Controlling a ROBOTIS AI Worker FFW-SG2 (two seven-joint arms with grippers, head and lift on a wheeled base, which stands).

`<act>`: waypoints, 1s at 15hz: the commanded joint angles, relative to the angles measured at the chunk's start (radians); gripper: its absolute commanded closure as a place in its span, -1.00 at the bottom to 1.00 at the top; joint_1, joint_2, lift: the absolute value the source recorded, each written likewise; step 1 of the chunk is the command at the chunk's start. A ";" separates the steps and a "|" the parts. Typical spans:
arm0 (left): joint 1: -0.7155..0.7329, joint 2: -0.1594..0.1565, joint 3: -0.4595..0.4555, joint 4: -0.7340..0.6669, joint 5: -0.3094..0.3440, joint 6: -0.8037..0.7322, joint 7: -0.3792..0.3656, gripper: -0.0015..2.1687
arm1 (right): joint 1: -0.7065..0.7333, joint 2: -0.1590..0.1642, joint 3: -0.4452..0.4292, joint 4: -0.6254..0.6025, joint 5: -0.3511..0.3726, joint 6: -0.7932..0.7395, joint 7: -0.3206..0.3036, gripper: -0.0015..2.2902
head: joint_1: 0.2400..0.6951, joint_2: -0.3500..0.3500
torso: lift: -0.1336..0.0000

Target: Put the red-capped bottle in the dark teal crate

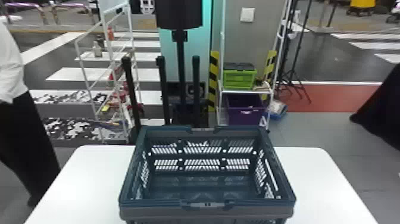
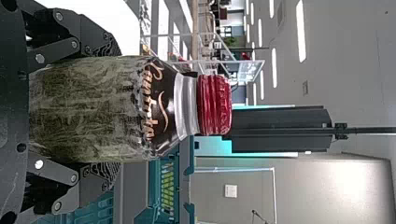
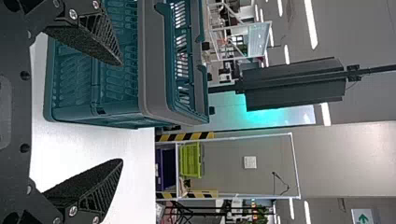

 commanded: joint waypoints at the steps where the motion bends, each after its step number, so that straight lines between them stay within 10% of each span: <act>1: 0.000 0.001 0.000 0.000 0.000 -0.002 0.000 0.82 | -0.001 0.002 0.000 0.001 0.000 0.003 0.001 -0.87 | 0.14 0.00 | 1.00; 15: 0.003 0.013 0.049 -0.115 -0.003 0.083 -0.011 0.82 | 0.005 0.002 -0.001 -0.003 0.000 -0.003 0.001 -0.87 | 0.14 0.00 | 1.00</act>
